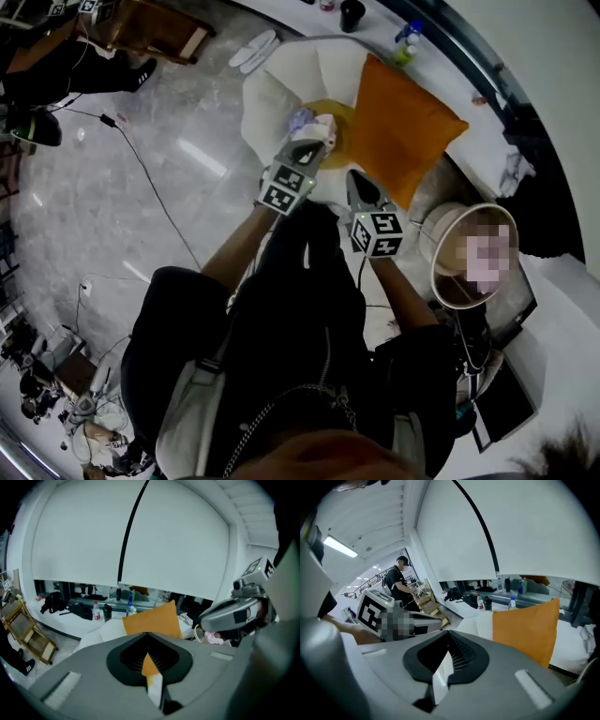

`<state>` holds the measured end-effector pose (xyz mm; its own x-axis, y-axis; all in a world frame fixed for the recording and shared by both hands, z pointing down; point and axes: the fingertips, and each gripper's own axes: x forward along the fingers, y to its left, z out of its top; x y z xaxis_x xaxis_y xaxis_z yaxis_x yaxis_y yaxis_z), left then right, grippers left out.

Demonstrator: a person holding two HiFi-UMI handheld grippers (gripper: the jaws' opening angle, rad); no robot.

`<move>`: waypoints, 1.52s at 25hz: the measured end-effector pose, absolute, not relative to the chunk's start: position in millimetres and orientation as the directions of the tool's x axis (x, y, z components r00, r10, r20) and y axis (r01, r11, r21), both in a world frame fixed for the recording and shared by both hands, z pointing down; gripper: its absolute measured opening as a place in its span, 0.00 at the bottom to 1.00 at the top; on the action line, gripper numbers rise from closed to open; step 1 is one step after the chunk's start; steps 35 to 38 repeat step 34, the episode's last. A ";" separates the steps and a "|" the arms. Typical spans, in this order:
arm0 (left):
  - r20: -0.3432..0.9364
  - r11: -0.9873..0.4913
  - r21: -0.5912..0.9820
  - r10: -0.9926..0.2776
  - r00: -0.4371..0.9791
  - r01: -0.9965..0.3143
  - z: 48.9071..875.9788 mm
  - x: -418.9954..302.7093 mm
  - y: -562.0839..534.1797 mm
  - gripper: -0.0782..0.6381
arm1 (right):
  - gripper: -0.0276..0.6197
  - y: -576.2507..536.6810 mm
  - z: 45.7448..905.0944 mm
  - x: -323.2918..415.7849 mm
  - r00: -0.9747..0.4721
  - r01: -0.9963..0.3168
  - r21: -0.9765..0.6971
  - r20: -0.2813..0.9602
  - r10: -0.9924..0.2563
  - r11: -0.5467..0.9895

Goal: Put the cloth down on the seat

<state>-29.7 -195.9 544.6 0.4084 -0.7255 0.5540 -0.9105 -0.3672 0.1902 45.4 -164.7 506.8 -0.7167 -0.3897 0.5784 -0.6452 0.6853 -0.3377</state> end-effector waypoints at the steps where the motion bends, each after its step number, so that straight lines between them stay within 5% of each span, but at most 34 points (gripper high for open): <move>1: 0.532 -0.375 0.178 -0.741 0.410 -0.910 524.7 -29.1 -197.9 0.12 | 0.05 -166.4 494.6 45.2 -0.721 -0.645 -0.332 0.564 -0.403 0.689; 16: 0.480 -0.375 0.149 -0.781 0.399 -0.915 431.7 -12.0 -161.5 0.12 | 0.04 -132.9 384.4 41.8 -0.823 -0.501 -0.257 0.438 -0.363 0.827; 38: 0.457 -0.380 0.111 -0.801 0.387 -0.918 407.6 -20.1 -155.9 0.12 | 0.04 -128.4 361.7 14.7 -0.866 -0.403 -0.223 0.407 -0.291 0.887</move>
